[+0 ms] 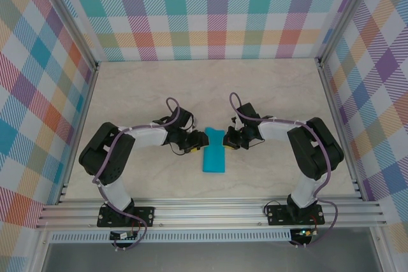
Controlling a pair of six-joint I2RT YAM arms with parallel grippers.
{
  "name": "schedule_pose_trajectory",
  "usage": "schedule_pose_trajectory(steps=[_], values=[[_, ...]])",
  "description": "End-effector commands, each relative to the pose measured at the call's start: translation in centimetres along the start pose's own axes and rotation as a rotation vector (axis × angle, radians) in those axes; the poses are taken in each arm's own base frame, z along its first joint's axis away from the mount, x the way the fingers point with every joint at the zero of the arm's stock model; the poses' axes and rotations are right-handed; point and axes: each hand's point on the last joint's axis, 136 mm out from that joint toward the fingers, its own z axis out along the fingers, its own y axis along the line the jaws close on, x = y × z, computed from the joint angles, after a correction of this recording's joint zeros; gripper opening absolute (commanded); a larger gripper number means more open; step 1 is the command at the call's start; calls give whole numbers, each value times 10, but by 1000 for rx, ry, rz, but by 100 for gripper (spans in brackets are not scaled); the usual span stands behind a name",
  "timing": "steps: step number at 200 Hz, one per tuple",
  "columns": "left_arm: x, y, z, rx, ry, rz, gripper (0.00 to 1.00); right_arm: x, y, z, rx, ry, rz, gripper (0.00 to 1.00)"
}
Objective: Fold a paper plane with a square sheet of paper (fold left side to right side)
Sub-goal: First fold in half a square sheet of paper at the center of the table.
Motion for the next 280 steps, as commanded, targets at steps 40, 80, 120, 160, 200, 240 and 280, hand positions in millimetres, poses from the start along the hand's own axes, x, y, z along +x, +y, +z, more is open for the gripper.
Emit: schedule_pose_trajectory(steps=[40, 80, 120, 160, 200, 240, 280], values=[[-2, -12, 10, 5, 13, 25, 44, -6, 10, -5, -14, -18, -41, 4], [-1, -3, 11, -42, 18, 28, 37, -8, 12, -5, -19, -20, -51, 11], [0, 3, 16, -66, 28, 16, 36, -12, 14, -19, 3, -57, -75, 27], [-1, 5, 17, -76, 29, 13, 36, -14, 4, -39, 74, -104, -94, 33], [0, 8, 18, -91, 31, 9, 36, -13, 1, -47, 86, -119, -96, 34], [0, 10, 19, -98, 34, 3, 36, -11, 5, -46, 61, -110, -93, 34], [0, 11, 20, -102, 37, -1, 36, -9, 6, -43, 44, -98, -88, 33]])
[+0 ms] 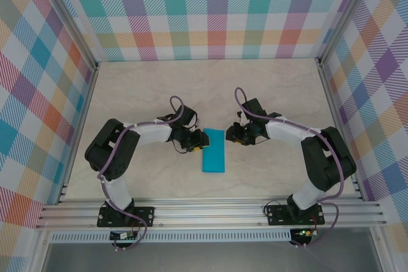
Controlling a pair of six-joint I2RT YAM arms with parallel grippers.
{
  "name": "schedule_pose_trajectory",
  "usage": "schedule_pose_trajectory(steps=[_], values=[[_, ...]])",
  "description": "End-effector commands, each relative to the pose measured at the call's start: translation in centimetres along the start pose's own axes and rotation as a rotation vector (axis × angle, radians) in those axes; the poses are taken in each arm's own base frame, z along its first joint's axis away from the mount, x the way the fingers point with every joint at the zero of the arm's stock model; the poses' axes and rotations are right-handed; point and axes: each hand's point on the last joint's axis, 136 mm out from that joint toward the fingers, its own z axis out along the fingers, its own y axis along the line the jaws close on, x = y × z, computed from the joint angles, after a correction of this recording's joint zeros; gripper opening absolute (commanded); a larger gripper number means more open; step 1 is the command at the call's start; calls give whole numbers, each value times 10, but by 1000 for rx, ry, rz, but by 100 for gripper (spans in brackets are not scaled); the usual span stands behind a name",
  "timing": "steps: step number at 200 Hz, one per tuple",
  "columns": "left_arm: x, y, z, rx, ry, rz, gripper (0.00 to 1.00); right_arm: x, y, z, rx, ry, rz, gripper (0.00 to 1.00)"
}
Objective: Fold a paper plane with a square sheet of paper (fold left side to right side)
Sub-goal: First fold in half a square sheet of paper at the center of the table.
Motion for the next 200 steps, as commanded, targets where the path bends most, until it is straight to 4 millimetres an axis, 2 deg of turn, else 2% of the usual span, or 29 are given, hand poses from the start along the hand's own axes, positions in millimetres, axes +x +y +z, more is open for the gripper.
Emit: schedule_pose_trajectory(steps=[1, 59, 121, 200], values=[[5, 10, 12, -56, 12, 10, 36, 1, 4, -4, -22, 7, -11, 33], [7, 14, 17, -70, 22, 4, 36, 5, 8, -2, -56, 21, -4, 32], [8, 15, 19, -76, 24, 2, 36, 11, 13, 6, -107, 57, 12, 23], [12, 17, 23, -95, 36, 6, 37, 12, 11, 7, -102, 57, 22, 22]])
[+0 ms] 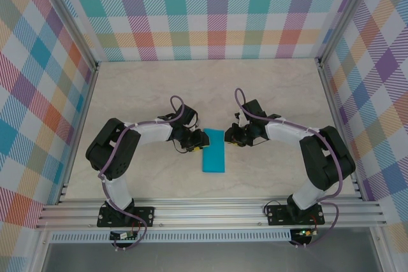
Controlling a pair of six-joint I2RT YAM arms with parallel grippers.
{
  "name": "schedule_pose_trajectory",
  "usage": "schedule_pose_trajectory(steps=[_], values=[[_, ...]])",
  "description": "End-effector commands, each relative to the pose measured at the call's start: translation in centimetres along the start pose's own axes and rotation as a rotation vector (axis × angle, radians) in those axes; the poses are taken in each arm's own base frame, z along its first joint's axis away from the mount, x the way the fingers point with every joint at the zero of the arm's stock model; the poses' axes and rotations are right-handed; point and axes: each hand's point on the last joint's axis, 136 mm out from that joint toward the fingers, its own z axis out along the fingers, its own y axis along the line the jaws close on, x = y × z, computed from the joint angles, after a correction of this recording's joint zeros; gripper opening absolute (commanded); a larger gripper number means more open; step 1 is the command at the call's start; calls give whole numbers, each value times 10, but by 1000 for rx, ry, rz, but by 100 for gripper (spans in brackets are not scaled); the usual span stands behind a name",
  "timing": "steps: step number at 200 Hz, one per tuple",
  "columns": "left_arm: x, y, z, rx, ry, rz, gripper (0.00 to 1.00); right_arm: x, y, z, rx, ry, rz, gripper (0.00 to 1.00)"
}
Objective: Fold a paper plane with a square sheet of paper (fold left side to right side)
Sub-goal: First fold in half a square sheet of paper at the center of the table.
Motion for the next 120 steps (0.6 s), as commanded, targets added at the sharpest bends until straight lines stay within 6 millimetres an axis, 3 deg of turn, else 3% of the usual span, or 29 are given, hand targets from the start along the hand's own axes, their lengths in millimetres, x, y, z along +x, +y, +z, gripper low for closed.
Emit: schedule_pose_trajectory(steps=[1, 120], values=[[11, 15, 21, -83, 24, 14, 37, 3, -1, 2, -11, 9, 10, 22], [10, 20, 22, -106, 11, -3, 35, 3, 0, 2, -11, 10, 14, 21]])
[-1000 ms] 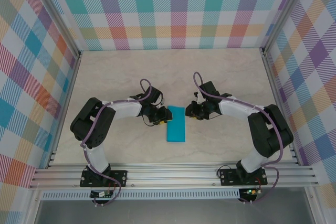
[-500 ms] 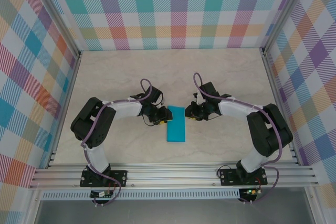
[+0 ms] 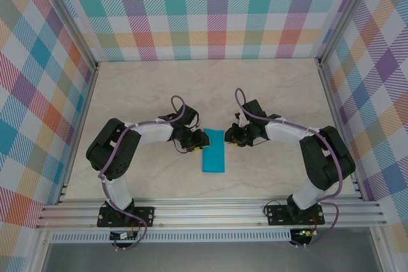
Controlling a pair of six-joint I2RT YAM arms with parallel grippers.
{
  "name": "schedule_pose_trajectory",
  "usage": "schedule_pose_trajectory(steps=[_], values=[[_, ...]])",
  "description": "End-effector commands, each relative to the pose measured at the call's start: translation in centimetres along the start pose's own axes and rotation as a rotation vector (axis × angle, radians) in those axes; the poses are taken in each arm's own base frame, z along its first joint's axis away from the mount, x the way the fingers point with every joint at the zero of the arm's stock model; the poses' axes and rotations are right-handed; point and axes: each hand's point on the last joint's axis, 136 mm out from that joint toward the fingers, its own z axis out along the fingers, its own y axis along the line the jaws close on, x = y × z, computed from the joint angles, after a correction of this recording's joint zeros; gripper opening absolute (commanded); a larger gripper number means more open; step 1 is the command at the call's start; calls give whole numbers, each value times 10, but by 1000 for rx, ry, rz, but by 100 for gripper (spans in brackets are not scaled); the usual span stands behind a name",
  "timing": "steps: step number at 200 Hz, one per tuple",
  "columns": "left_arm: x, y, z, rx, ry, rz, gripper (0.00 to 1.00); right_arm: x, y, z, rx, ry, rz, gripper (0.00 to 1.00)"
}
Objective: Fold a paper plane with a square sheet of paper (fold left side to right side)
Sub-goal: First fold in half a square sheet of paper at the center of the table.
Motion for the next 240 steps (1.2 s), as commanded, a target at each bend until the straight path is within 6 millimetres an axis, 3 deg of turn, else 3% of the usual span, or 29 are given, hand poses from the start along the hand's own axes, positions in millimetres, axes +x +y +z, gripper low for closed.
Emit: schedule_pose_trajectory(steps=[1, 106, 240], values=[[10, 19, 21, -83, 18, -5, 35, 3, 0, 2, -12, 10, 5, 21], [10, 20, 22, -87, 19, -11, 34, 9, 3, 10, -23, 47, 4, 20], [13, 26, 22, -106, 8, -61, 35, 7, 4, 5, -13, 22, 7, 20]])
